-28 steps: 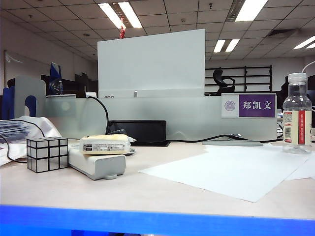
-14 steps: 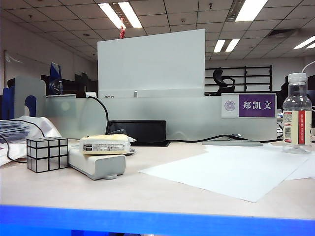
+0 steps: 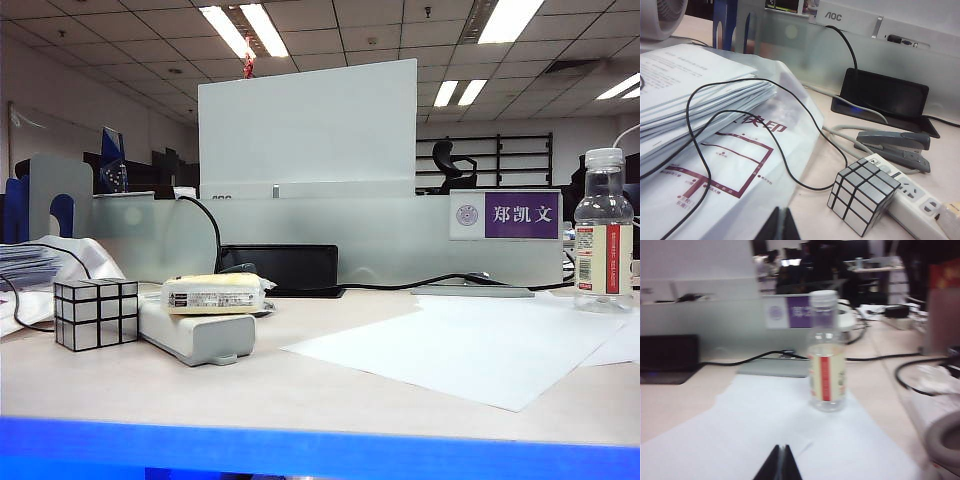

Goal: Press the button on the power strip.

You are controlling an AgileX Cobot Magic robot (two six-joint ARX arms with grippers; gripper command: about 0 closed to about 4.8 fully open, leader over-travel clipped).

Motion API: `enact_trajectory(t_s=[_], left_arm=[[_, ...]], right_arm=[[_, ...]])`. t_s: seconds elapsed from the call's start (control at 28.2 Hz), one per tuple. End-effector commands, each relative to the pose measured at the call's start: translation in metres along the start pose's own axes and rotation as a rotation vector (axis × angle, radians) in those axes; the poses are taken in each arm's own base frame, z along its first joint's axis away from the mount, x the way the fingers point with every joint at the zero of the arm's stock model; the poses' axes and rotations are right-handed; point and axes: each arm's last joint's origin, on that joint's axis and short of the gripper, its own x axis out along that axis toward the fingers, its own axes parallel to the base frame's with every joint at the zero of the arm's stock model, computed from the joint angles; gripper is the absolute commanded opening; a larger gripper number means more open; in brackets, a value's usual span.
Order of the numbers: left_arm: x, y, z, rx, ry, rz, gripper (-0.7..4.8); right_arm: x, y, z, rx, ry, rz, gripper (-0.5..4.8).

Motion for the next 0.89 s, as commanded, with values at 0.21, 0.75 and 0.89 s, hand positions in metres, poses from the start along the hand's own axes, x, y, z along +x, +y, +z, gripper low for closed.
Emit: enact_trajectory(t_s=[0.21,0.75,0.89], left_arm=[[0.000,0.000,0.001,-0.003,-0.008,-0.002,-0.04],[0.000,0.000,0.001,-0.003,-0.008,-0.002,-0.04],[0.000,0.000,0.001,-0.002,-0.008,-0.002,-0.04]], right_arm=[[0.000,0.001,0.001,-0.028,-0.017,0.037,0.03],[0.000,-0.002,-0.008,-0.019,0.071,-0.049,0.03],[0.000,-0.002,-0.006,-0.022,0.056,-0.051,0.03]])
